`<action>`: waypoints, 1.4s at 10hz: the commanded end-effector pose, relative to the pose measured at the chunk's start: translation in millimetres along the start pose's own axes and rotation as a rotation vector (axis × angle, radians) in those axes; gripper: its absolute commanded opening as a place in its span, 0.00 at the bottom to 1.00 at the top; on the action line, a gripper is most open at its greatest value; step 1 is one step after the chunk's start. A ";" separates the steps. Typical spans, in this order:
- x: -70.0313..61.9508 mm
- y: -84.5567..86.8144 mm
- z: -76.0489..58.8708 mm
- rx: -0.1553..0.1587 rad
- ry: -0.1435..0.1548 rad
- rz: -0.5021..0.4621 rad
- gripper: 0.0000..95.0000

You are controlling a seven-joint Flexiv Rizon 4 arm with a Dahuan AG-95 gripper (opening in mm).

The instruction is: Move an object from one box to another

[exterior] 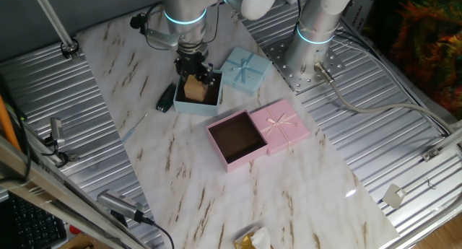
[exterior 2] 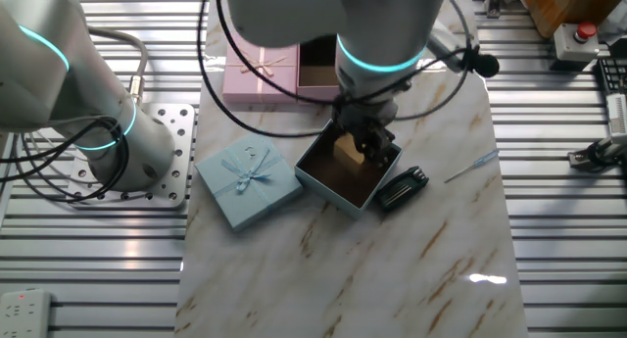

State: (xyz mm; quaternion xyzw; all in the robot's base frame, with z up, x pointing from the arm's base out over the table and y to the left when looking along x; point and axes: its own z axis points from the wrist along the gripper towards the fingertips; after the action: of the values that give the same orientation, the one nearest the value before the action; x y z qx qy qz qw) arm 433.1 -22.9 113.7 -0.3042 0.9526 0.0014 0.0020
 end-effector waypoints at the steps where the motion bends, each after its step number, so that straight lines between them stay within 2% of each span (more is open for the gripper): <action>1: -7.1 0.2 -9.6 0.002 0.002 0.037 0.00; 3: -8.5 0.4 -12.0 0.001 -0.001 0.056 0.00; 4: -11.4 1.8 -17.9 -0.004 -0.004 0.089 0.00; 6: -18.7 6.0 -32.8 0.002 0.000 0.134 0.00; 7: -25.1 11.6 -46.9 0.000 0.000 0.196 0.00; 9: -35.7 19.5 -66.3 -0.002 0.000 0.291 0.00; 11: -48.4 25.5 -81.1 -0.006 -0.007 0.396 0.00; 12: -57.5 32.0 -84.4 -0.003 -0.012 0.452 0.00; 14: -76.5 50.7 -75.8 0.009 -0.028 0.519 0.00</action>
State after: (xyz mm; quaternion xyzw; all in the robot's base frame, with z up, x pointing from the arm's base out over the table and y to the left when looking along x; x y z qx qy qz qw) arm 460.2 44.7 192.7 -0.0842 0.9964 0.0038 0.0096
